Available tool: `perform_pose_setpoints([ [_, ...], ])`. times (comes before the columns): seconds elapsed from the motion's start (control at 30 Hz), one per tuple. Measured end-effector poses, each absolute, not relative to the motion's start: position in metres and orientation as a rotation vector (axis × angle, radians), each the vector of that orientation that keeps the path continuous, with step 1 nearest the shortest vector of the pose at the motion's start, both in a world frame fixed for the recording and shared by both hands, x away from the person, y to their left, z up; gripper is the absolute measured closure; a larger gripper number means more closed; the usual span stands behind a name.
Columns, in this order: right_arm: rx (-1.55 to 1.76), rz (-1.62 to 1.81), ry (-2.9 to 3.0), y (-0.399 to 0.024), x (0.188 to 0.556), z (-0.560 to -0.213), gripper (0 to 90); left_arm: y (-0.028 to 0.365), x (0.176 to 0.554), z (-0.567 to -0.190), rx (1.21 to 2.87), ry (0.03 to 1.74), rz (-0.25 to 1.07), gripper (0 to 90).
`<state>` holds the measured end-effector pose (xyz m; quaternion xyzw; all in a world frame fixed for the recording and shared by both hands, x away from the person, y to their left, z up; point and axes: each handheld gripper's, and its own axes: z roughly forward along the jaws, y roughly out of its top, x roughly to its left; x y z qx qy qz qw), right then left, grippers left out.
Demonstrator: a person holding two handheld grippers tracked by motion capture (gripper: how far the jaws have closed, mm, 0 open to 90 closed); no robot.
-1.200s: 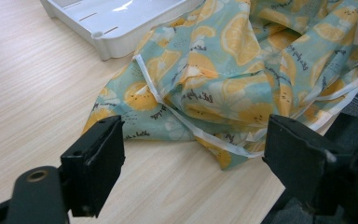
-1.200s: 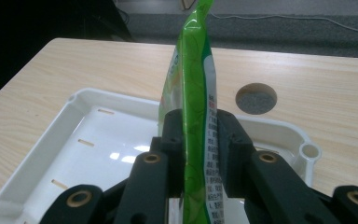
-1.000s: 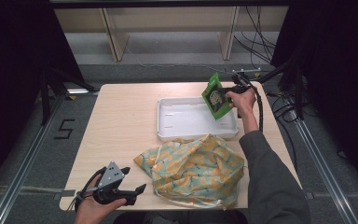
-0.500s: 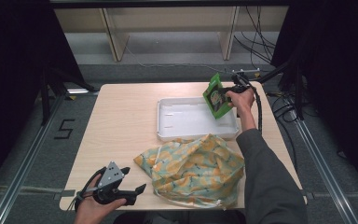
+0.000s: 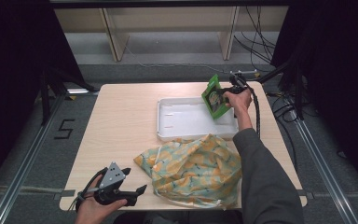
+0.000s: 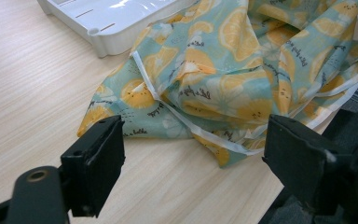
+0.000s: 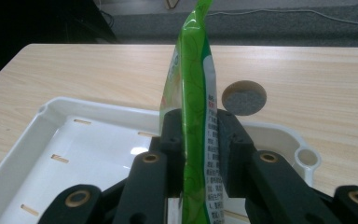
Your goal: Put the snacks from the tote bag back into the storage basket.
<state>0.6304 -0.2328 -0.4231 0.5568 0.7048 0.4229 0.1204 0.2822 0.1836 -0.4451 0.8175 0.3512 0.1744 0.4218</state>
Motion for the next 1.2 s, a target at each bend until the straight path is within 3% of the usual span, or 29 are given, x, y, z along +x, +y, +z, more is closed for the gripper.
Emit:
perform_pose_setpoints([
  [0.87, 1.739, 1.206, 2.078, -0.227, 0.63, -0.436, 71.6, 0.182, 0.28, -0.446, 2.02, 0.911, 0.427, 19.9],
  [0.93, 1.617, 1.197, 2.1, -0.233, 0.634, -0.44, 71.4, 0.183, 0.281, -0.446, 2.027, 0.889, 0.436, 19.9],
  [1.2, 1.763, 1.181, 2.081, -0.23, 0.629, -0.437, 70.4, 0.183, 0.281, -0.445, 2.042, 0.881, 0.433, 19.9],
])
